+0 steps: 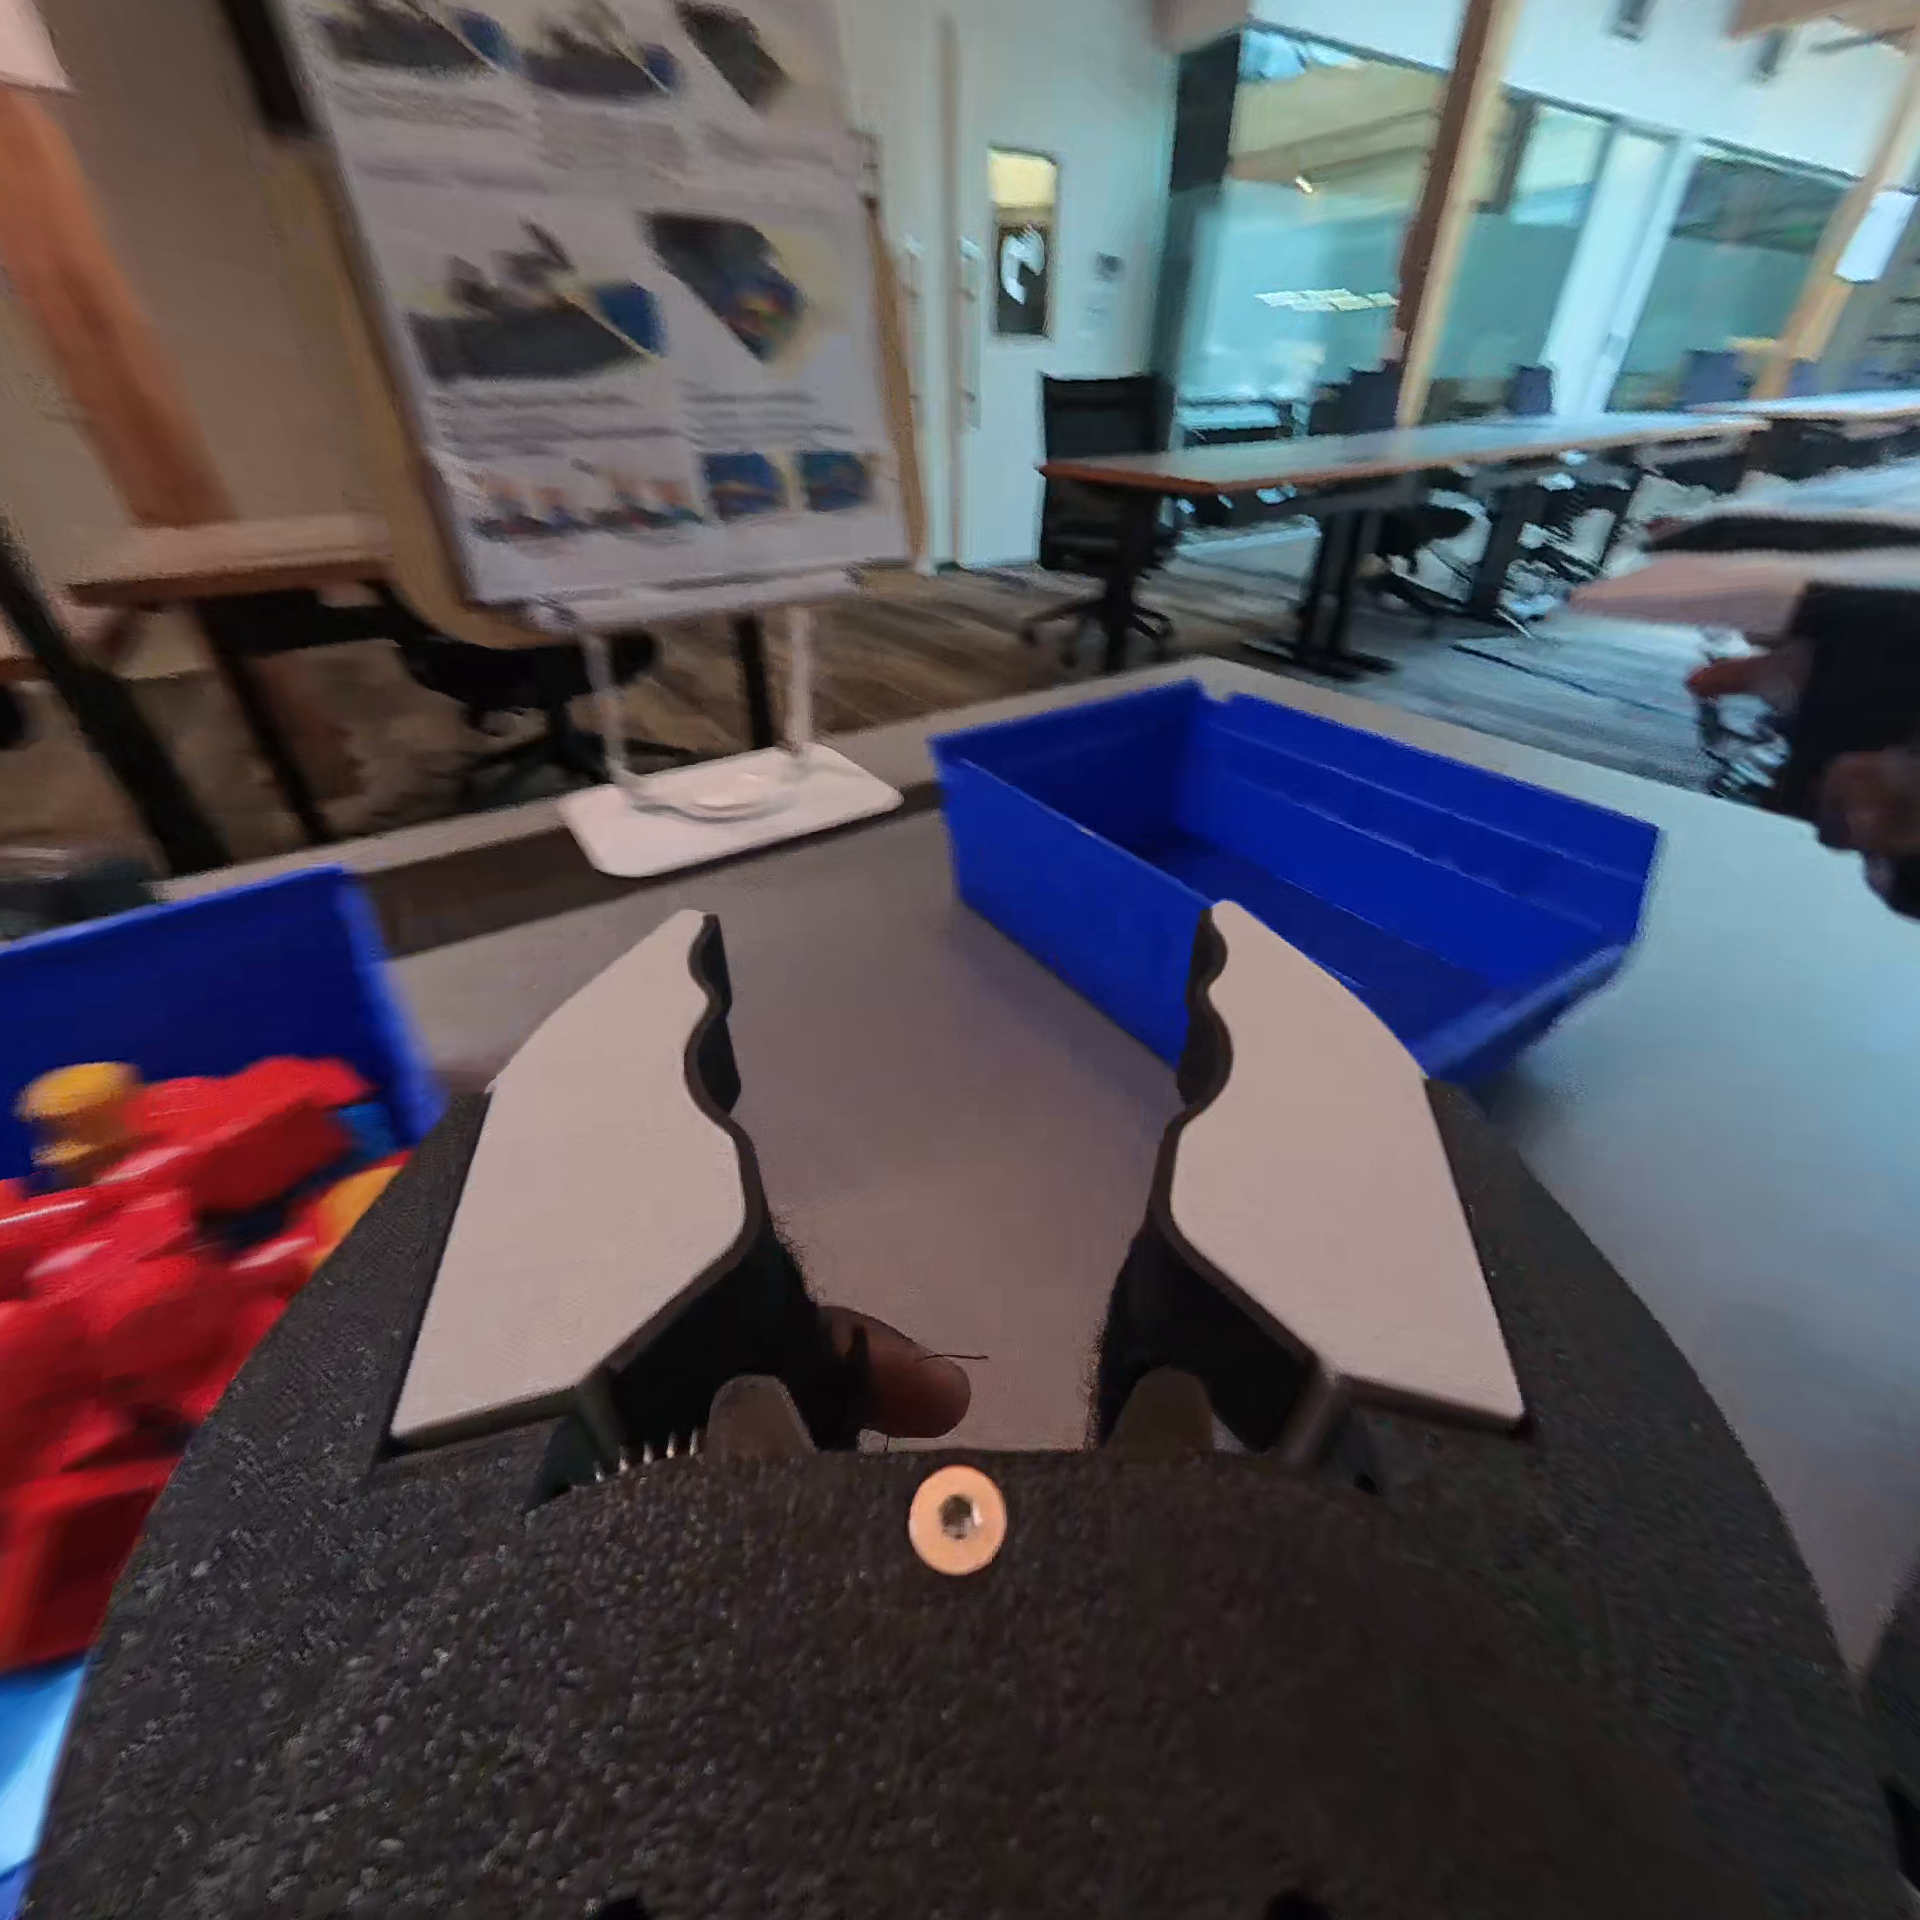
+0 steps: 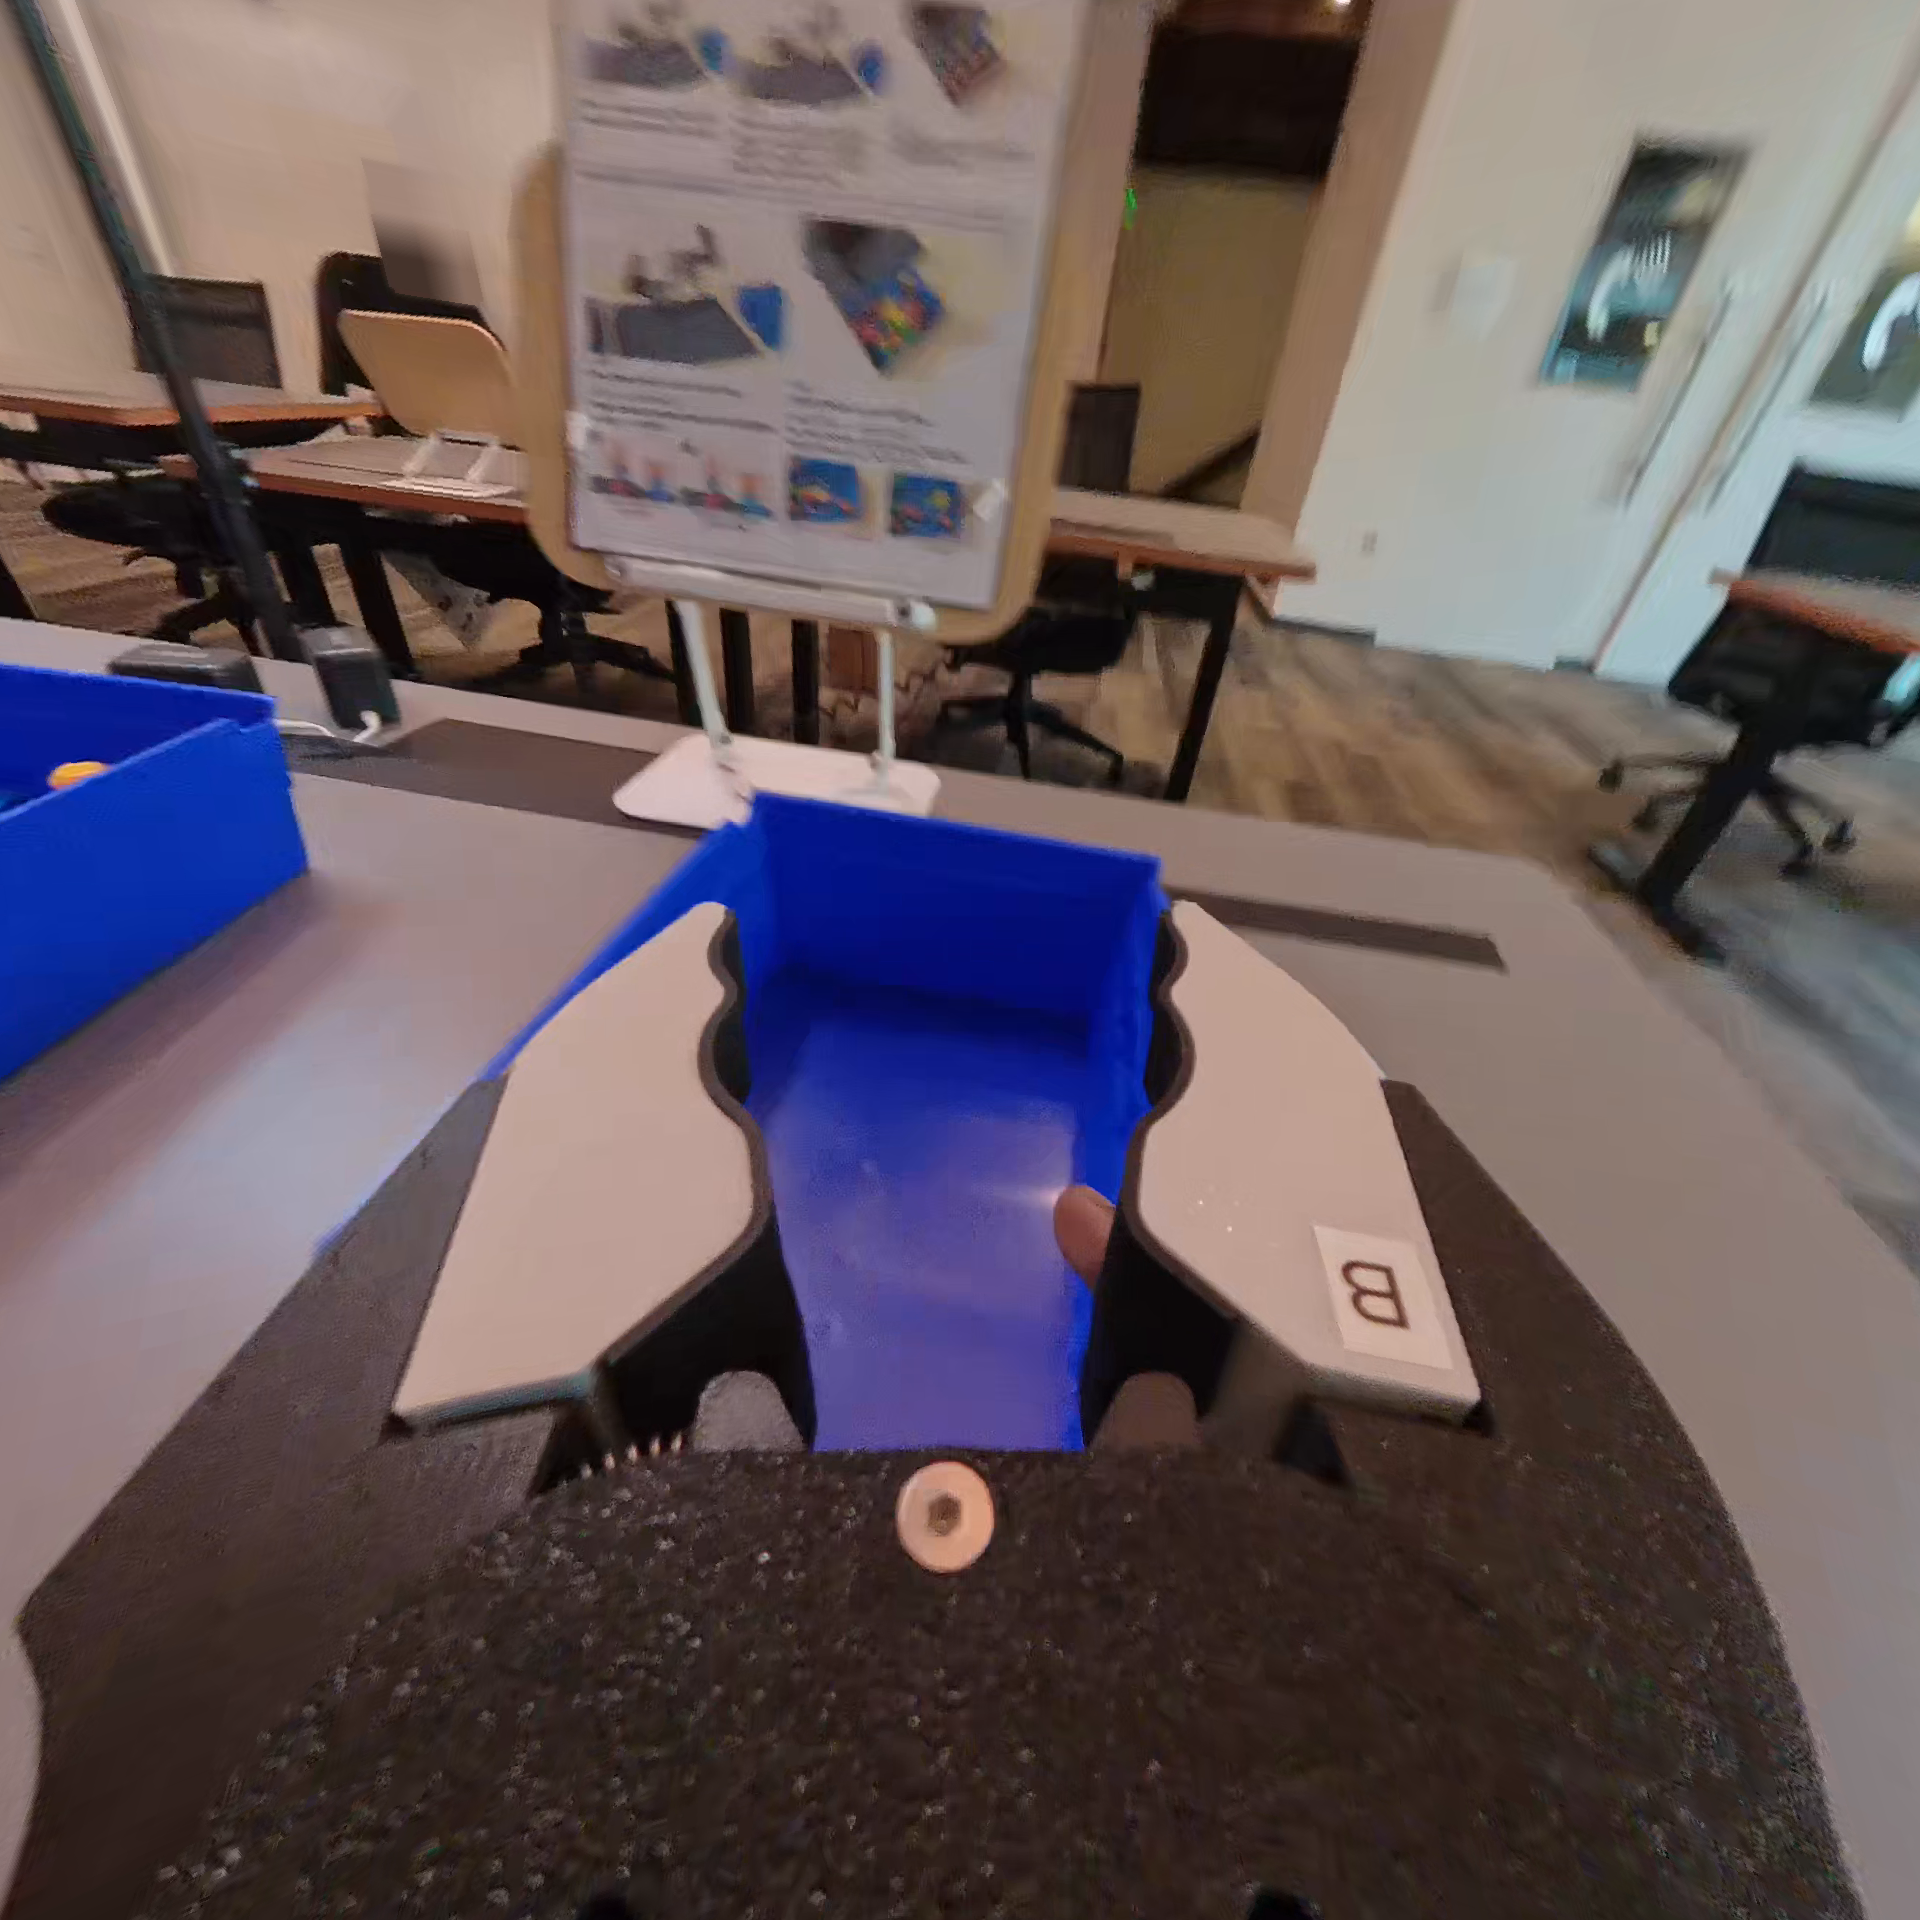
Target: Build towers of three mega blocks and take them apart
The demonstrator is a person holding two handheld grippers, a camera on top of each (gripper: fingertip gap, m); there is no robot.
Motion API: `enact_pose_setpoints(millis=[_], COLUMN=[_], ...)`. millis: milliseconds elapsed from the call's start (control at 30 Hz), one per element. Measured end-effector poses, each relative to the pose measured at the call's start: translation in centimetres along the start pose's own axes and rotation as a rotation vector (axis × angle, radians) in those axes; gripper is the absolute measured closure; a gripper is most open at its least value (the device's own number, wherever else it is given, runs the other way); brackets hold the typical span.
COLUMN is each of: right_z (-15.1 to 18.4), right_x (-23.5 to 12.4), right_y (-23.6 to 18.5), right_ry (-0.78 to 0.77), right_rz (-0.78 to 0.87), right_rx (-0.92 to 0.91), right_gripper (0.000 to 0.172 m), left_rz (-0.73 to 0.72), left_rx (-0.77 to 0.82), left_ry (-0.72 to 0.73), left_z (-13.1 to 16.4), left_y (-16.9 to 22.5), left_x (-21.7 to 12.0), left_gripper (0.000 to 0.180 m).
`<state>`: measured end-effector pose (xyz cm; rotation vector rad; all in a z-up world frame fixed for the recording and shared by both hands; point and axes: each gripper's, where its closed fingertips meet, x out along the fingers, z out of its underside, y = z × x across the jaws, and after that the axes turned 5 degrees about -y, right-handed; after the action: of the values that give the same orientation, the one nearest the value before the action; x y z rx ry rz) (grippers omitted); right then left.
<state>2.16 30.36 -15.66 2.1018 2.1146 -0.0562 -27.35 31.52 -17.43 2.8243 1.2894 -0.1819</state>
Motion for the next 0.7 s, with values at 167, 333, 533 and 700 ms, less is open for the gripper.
enact_pose_setpoints(millis=[167,333,533,700], right_z=[6.8,12.4,15.3,15.7], right_x=[0.2,1.3,1.4,0.7], right_y=[5.7,5.4,7.5,10.4], right_ry=[-0.254,-0.49,-0.626,-0.608], right_rz=[-0.031,-0.127,-0.012,0.03], right_rx=[0.105,0.143,-0.075,-0.012], right_gripper=[0.085,0.101,0.164,0.166], left_rz=[0.157,0.188,0.18,0.203], left_rx=[0.011,0.057,0.067,0.109], left_ry=[-0.107,-0.279,-0.334,-0.343], left_z=[4.3,8.9,10.1,9.9], left_y=[9.4,13.6,14.7,16.8], left_x=[6.6,11.4,14.6,17.0], left_gripper=[0.092,0.098,0.147,0.148])
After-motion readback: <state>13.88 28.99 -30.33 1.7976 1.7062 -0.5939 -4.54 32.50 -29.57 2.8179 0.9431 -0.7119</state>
